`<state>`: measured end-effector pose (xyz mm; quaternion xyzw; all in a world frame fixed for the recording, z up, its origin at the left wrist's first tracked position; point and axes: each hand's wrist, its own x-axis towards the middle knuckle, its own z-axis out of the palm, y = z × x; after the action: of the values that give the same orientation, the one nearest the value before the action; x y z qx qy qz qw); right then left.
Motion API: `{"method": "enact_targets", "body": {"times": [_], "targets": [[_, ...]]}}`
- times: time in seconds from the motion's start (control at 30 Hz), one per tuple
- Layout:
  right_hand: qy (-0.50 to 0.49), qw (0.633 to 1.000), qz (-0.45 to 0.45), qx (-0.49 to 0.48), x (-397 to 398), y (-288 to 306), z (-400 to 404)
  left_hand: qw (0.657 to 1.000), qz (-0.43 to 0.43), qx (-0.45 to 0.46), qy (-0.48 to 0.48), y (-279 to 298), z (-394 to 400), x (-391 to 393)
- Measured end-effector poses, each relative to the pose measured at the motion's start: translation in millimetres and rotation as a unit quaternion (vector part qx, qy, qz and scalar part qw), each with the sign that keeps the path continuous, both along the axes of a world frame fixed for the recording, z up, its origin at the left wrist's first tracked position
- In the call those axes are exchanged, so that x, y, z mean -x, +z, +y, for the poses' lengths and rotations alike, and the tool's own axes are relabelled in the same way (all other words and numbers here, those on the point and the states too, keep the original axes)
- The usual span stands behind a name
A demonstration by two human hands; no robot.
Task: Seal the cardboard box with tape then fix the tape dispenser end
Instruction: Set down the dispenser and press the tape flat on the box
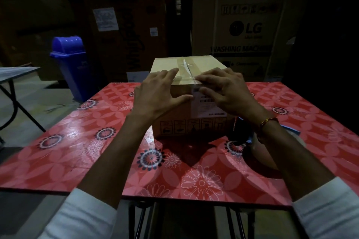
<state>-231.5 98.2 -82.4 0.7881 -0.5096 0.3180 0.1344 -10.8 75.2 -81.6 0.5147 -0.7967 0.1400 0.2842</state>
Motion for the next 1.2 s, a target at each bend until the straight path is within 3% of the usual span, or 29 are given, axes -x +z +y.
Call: {"method": "enact_targets", "body": {"times": [0.17, 0.37, 0.6, 0.8, 0.9, 0.97, 1.07, 1.2], "targets": [[-0.045, 0.997, 0.059, 0.034, -5, -10, 0, 1.000, 0.007, 0.001, 0.003, 0, 0, -1], [-0.010, 0.998, 0.066, 0.009, 5, -7, 0, 1.000, 0.005, -0.026, -0.014, 4, 1, -7], [-0.011, 0.997, -0.045, 0.066, -11, -11, -1, 0.998, 0.043, 0.035, 0.016, -5, -2, 1], [0.031, 0.997, -0.061, 0.048, 3, -6, 0, 0.997, 0.048, 0.052, -0.018, -5, -4, -5], [-0.063, 0.994, -0.039, 0.076, 3, -14, 8, 0.988, 0.131, 0.031, -0.072, -12, -6, -20], [-0.126, 0.986, -0.084, 0.062, 5, -22, 14, 0.978, 0.189, 0.037, -0.085, -21, -4, -27], [-0.094, 0.978, -0.183, 0.016, 5, -30, 16, 0.953, 0.293, 0.020, -0.072, -37, 3, -27], [-0.095, 0.970, -0.223, 0.021, 0, -34, 17, 0.915, 0.398, -0.019, -0.058, -48, 15, -15]]}}
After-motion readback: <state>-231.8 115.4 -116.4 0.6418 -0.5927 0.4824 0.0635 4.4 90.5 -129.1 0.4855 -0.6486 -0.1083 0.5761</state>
